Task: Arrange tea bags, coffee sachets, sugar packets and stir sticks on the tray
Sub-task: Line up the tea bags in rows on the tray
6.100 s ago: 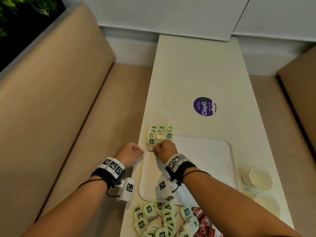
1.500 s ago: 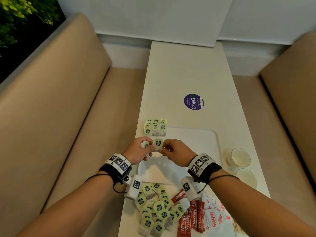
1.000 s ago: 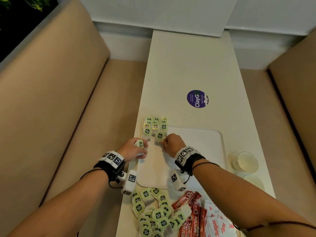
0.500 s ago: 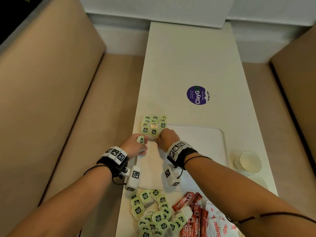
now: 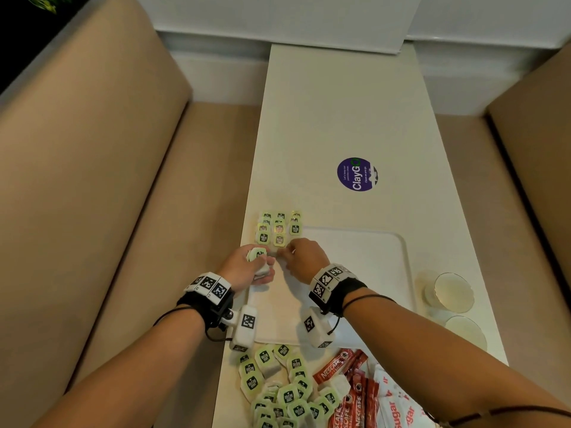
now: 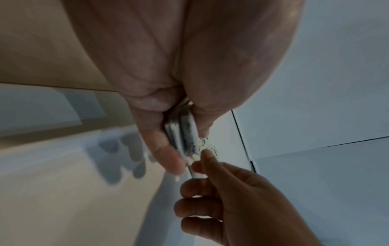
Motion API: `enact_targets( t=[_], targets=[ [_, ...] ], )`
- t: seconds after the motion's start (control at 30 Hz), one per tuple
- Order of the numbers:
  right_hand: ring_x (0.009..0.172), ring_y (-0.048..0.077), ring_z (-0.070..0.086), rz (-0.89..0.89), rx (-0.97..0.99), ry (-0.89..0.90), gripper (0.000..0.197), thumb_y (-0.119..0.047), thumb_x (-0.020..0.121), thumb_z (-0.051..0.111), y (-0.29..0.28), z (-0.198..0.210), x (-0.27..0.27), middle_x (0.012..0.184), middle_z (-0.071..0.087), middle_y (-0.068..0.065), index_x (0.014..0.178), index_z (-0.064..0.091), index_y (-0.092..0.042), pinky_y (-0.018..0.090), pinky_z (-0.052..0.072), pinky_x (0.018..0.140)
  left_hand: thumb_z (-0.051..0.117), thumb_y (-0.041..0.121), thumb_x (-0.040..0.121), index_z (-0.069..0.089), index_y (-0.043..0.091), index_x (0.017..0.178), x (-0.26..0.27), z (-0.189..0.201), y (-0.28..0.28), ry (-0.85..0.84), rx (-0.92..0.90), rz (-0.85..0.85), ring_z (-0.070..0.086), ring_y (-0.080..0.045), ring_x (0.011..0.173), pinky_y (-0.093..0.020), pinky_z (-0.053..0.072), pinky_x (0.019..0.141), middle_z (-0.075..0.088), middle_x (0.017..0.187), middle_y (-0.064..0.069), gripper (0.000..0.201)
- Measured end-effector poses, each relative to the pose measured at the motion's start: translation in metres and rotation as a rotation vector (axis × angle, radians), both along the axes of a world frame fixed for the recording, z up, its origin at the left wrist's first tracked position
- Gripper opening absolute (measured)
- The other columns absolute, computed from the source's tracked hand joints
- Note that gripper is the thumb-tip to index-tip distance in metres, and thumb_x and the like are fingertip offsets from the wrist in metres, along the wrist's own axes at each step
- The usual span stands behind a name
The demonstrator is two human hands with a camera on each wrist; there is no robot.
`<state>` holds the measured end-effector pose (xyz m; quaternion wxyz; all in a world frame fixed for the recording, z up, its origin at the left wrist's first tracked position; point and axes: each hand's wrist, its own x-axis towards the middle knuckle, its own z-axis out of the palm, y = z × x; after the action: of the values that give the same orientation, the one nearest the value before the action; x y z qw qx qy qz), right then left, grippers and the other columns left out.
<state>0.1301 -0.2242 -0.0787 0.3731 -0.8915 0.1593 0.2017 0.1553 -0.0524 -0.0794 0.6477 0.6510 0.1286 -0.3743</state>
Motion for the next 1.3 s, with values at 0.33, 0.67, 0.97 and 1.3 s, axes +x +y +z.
enact_targets(
  t=[0.33,0.67,0.97,1.3],
  targets=[
    [0.077,0.017,0.063,0.187,0.168,-0.199,0.018,-0.032,0.099,0.059,0.004,0.007,-0.022,0.087,0.07,-0.002,0.102,0.07,-0.019,0.038,0.053,0.078,0.067,-0.005,0.09,0.056,0.014,0.118,-0.012,0.008,-0.003,-0.095,0.051,-0.238,0.071,-0.028,0.081,-0.034,0.058,0.063,0.07,0.096,-0.016,0.035],
    [0.073,0.019,0.064,0.124,0.16,-0.207,0.014,-0.024,0.1,0.058,-0.01,0.013,-0.023,0.091,0.073,0.005,0.099,0.07,-0.016,0.04,0.056,0.079,0.065,0.006,0.095,0.063,0.016,0.109,-0.012,0.005,0.001,-0.115,0.114,-0.269,0.072,-0.021,0.083,-0.032,0.061,0.069,0.07,0.098,-0.011,0.017],
    [0.076,0.02,0.07,0.13,0.152,-0.036,0.032,-0.047,0.098,0.06,-0.015,0.005,-0.033,0.089,0.073,0.006,0.098,0.068,-0.016,0.037,0.058,0.077,0.07,0.012,0.093,0.064,0.012,0.109,-0.007,-0.003,-0.002,-0.143,0.136,-0.198,0.072,-0.023,0.081,-0.03,0.059,0.066,0.073,0.099,-0.014,0.017],
    [0.071,0.017,0.061,-0.008,0.128,-0.015,0.023,-0.024,0.1,0.058,-0.034,-0.004,-0.022,0.076,0.066,0.002,0.084,0.067,-0.01,0.028,0.05,0.069,0.064,0.012,0.097,0.063,0.015,0.107,0.004,-0.013,-0.009,-0.119,0.176,-0.195,0.069,-0.023,0.075,-0.045,0.058,0.081,0.068,0.095,-0.013,0.011]
  ],
)
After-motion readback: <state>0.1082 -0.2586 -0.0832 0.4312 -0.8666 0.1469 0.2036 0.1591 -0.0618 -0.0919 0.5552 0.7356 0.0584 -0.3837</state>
